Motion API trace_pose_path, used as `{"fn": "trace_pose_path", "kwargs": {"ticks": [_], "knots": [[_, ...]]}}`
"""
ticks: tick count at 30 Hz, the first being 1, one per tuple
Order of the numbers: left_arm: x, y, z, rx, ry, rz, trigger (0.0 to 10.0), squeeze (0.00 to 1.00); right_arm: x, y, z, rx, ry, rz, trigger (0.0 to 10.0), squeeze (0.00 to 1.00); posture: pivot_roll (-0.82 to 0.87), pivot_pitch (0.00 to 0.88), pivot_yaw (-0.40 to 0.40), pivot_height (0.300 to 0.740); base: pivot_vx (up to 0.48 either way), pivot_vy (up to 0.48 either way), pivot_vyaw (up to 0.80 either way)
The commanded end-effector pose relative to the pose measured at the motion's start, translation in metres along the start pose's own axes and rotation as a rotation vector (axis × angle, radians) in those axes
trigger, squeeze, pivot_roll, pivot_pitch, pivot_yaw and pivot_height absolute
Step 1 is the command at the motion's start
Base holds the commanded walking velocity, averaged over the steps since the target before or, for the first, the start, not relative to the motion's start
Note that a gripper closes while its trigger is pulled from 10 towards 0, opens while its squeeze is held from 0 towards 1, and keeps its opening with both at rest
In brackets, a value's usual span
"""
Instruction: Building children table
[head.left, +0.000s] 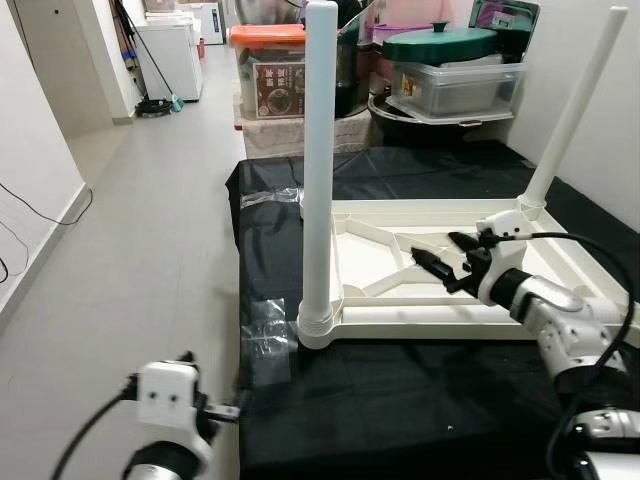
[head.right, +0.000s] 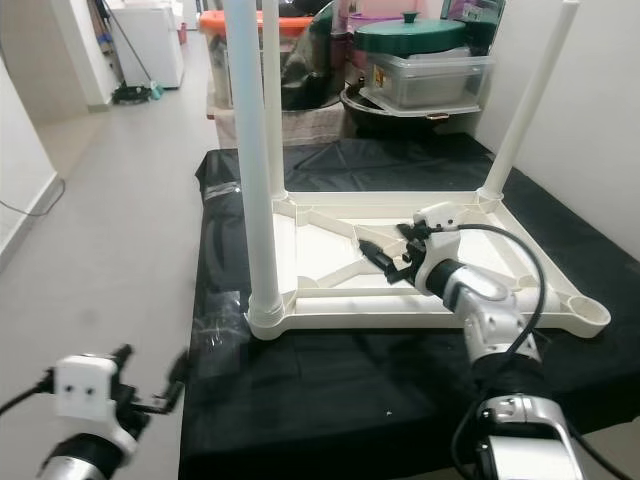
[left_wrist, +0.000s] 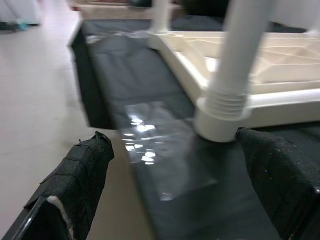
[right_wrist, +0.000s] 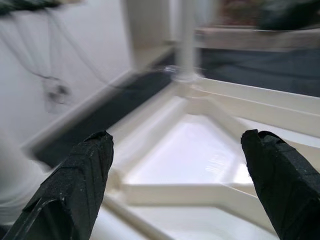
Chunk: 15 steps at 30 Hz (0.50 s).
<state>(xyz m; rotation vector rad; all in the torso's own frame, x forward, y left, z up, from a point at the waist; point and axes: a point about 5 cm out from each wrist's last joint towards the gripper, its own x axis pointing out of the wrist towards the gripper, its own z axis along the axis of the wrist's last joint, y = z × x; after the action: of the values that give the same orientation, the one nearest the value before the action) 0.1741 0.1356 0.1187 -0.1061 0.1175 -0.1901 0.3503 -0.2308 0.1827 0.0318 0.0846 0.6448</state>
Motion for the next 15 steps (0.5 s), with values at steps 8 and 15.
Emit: {"fn": "trace_pose_path", "kwargs": {"ticks": [8, 15], "knots": [[-0.004, -0.015, -0.003, 0.006, -0.001, -0.109, 10.0, 0.00, 0.035, 0.038, 0.014, -0.011, -0.050, 0.355, 10.0, 0.00, 0.02, 0.007, -0.010, 0.740, 0.000, 0.000, 0.00], [-0.004, -0.016, -0.003, 0.013, -0.011, -0.116, 10.0, 0.00, 0.049, 0.058, 0.019, 0.006, -0.075, 0.495, 10.0, 0.00, 0.02, 0.002, -0.013, 0.740, 0.000, 0.000, 0.00]]}}
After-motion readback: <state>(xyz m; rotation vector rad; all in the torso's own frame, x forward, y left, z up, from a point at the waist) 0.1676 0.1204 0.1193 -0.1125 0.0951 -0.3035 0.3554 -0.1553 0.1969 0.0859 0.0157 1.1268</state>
